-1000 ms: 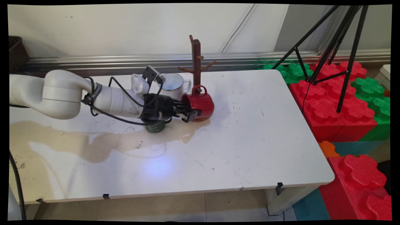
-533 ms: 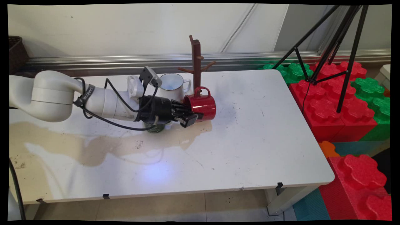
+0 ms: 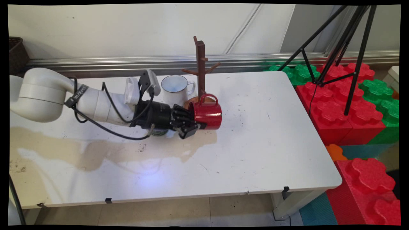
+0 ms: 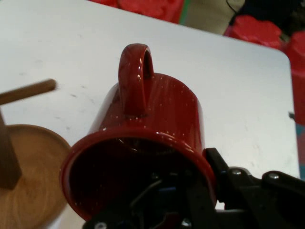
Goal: Place the picked object on the table
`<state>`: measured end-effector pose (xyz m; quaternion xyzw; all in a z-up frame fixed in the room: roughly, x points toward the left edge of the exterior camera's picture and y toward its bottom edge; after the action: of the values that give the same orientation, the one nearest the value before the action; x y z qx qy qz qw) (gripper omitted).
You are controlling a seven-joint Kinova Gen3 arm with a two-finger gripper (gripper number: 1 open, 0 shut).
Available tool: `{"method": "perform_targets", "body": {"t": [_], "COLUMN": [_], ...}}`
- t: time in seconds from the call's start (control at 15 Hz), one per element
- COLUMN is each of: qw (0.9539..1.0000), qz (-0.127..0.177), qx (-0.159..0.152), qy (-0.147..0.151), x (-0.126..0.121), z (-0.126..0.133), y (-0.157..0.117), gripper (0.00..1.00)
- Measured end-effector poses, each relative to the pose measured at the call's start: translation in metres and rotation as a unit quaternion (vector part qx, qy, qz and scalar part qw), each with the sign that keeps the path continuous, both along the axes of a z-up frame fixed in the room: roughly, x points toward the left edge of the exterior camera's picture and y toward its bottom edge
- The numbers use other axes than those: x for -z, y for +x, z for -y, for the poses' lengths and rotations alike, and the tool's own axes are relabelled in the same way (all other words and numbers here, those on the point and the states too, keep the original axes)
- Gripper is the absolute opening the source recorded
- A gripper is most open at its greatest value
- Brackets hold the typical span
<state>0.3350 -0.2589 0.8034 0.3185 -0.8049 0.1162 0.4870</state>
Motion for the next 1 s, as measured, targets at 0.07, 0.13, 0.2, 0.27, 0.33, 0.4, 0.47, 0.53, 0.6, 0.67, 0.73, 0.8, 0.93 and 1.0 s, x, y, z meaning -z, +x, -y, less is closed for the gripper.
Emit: {"method": "perform_targets", "body": {"t": [0.07, 0.13, 0.2, 0.27, 0.33, 0.4, 0.47, 0.53, 0.6, 0.67, 0.73, 0.8, 0.93, 1.0], "qw": [0.9998, 0.9994, 0.9990, 0.9985, 0.9978, 0.9970, 0.9953, 0.9938, 0.9923, 0.9910, 0.9894, 0.9881, 0.9855, 0.9836], "qz": [0.016, 0.029, 0.038, 0.048, 0.057, 0.067, 0.090, 0.106, 0.120, 0.131, 0.141, 0.148, 0.161, 0.169], "qx": [0.014, 0.019, 0.024, 0.028, 0.032, 0.036, 0.034, 0.032, 0.030, 0.030, 0.034, 0.041, 0.051, 0.059], "qy": [-0.002, -0.002, -0.002, -0.003, -0.006, -0.009, -0.008, -0.006, -0.004, -0.003, -0.003, -0.007, -0.015, -0.021], "x": [-0.003, -0.006, -0.009, -0.013, -0.018, -0.023, -0.029, -0.033, -0.038, -0.042, -0.049, -0.057, -0.072, -0.083], "z": [-0.004, -0.007, -0.010, -0.013, -0.016, -0.019, -0.023, -0.025, -0.027, -0.029, -0.032, -0.034, -0.037, -0.040], "y": [0.003, 0.006, 0.008, 0.011, 0.012, 0.015, 0.021, 0.026, 0.031, 0.035, 0.040, 0.044, 0.050, 0.054], "gripper": [0.00, 0.00, 0.00, 0.00, 0.00, 0.00, 0.00, 0.00, 0.00, 0.00, 0.00, 0.00, 0.00, 0.00]}}
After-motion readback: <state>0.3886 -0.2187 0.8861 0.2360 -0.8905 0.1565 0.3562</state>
